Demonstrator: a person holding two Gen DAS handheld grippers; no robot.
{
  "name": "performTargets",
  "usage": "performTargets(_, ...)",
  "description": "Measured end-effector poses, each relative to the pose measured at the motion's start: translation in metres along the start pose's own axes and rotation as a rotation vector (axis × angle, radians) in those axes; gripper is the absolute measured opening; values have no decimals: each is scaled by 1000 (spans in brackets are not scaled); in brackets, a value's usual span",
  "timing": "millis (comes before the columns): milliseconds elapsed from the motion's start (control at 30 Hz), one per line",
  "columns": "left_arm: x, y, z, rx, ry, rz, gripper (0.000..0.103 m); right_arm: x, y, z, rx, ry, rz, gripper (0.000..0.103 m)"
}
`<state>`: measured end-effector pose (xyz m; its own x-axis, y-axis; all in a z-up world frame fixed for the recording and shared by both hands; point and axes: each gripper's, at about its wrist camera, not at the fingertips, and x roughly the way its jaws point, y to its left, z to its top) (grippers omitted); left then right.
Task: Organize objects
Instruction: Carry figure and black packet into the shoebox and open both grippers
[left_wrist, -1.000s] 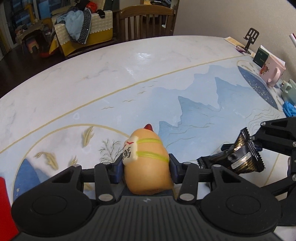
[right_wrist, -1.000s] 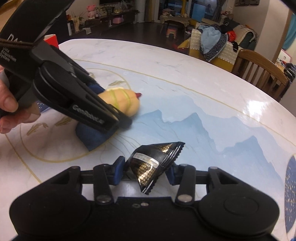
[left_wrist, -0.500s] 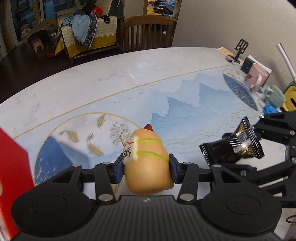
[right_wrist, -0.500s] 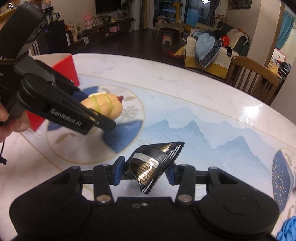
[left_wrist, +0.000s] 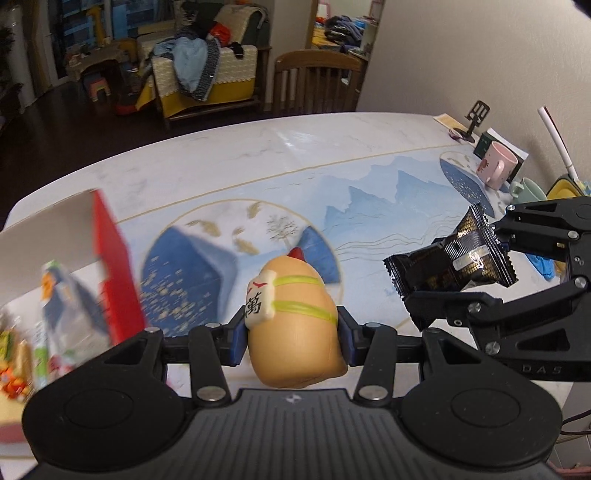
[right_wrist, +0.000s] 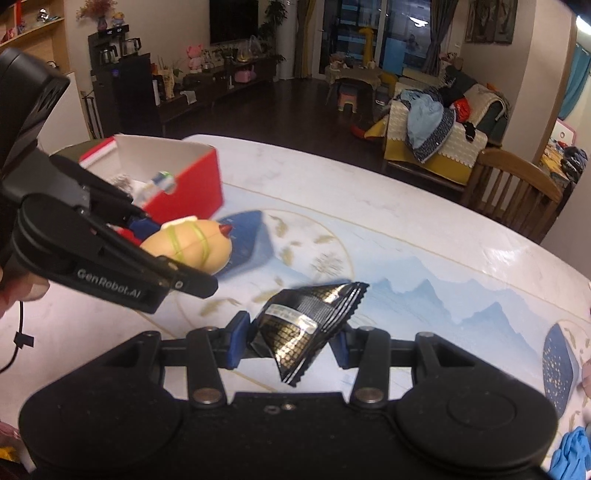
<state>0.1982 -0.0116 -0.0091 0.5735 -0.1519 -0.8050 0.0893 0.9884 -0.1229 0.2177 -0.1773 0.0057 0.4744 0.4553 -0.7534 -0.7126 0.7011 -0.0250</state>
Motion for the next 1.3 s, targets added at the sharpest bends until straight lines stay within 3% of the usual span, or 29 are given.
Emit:
performTargets(267, -47, 63, -30, -73, -23, 45, 47, 4, 71, 32, -87, -26, 43, 44)
performTargets(667, -93, 162, -57, -137, -42, 120, 47, 45, 164, 87, -153, -45, 89, 44)
performTargets(967, -99, 216, -62, -113, -41, 168, 47, 86, 210, 119, -166, -33, 89, 44)
performTargets(1300, -76, 264, -54, -90, 2, 216, 47, 142, 239, 141, -190, 1, 73, 44)
